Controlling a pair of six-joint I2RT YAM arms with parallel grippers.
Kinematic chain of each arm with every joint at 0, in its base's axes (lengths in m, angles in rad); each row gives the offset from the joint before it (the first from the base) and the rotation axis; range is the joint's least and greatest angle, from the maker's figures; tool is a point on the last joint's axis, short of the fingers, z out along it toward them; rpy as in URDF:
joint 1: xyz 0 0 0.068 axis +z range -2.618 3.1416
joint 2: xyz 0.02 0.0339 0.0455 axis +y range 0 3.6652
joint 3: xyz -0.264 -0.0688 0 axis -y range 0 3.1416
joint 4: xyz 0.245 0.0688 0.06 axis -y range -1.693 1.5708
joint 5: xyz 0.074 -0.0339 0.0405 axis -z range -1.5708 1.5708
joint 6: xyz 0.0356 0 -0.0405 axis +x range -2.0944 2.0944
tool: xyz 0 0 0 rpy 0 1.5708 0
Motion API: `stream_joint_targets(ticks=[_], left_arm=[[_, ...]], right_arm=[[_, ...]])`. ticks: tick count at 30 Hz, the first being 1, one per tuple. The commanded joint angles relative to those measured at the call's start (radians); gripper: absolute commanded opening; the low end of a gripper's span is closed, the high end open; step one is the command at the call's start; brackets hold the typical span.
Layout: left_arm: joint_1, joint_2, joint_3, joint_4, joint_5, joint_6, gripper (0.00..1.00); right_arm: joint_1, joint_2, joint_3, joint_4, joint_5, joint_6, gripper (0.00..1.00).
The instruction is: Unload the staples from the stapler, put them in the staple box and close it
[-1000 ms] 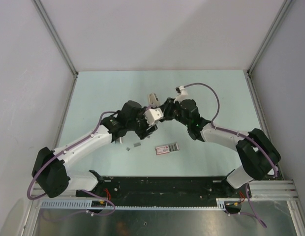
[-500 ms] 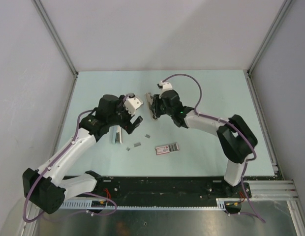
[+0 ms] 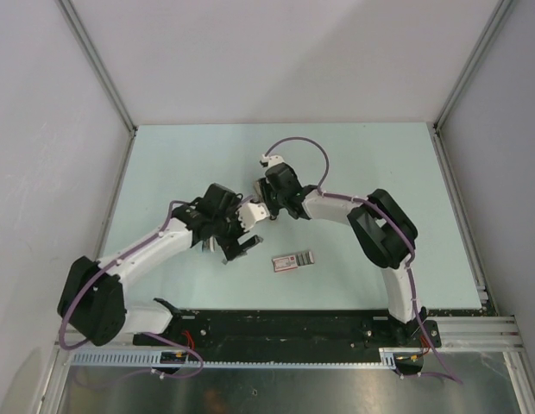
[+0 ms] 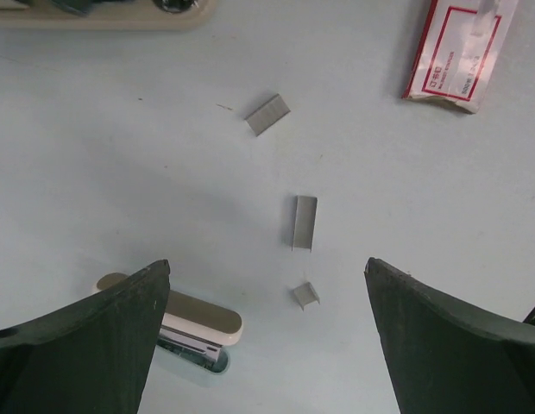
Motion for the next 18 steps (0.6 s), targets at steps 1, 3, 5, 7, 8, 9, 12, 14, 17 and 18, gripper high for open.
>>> stream_joint_targets(ticks=[1,3,5,7,8,9,12,14,17,18], left_arm=[[-0.013,0.05,0.003,0.014,0.006,0.034,0.99],[-0.024,0.086,0.002,0.027,-0.01,0.033,0.97],[-0.034,0.129,0.006,0.034,-0.025,0.03,0.95],[-0.041,0.172,0.013,0.038,-0.034,0.029,0.93],[-0.044,0.192,0.017,0.04,-0.036,0.029,0.92],[-0.045,0.213,0.022,0.042,-0.037,0.029,0.91],[-0.048,0.257,0.038,0.046,-0.036,0.029,0.87],[-0.05,0.274,0.045,0.046,-0.033,0.028,0.84],[-0.055,0.293,0.057,0.046,-0.034,0.028,0.81],[-0.056,0.298,0.061,0.046,-0.034,0.027,0.8]], right_arm=[[-0.005,0.042,0.129,0.038,-0.001,-0.023,0.0],[-0.006,0.074,0.165,0.021,-0.001,-0.026,0.0],[-0.01,0.098,0.194,0.009,-0.01,-0.024,0.02],[-0.016,0.103,0.202,0.007,-0.021,-0.014,0.16],[-0.019,0.097,0.198,0.012,-0.028,-0.007,0.23],[-0.023,0.088,0.191,0.017,-0.034,-0.001,0.29],[-0.033,0.046,0.159,0.035,-0.053,0.016,0.41],[-0.044,0.01,0.131,0.05,-0.069,0.03,0.43],[-0.057,-0.049,0.085,0.078,-0.089,0.06,0.43],[-0.059,-0.067,0.071,0.086,-0.106,0.069,0.43]])
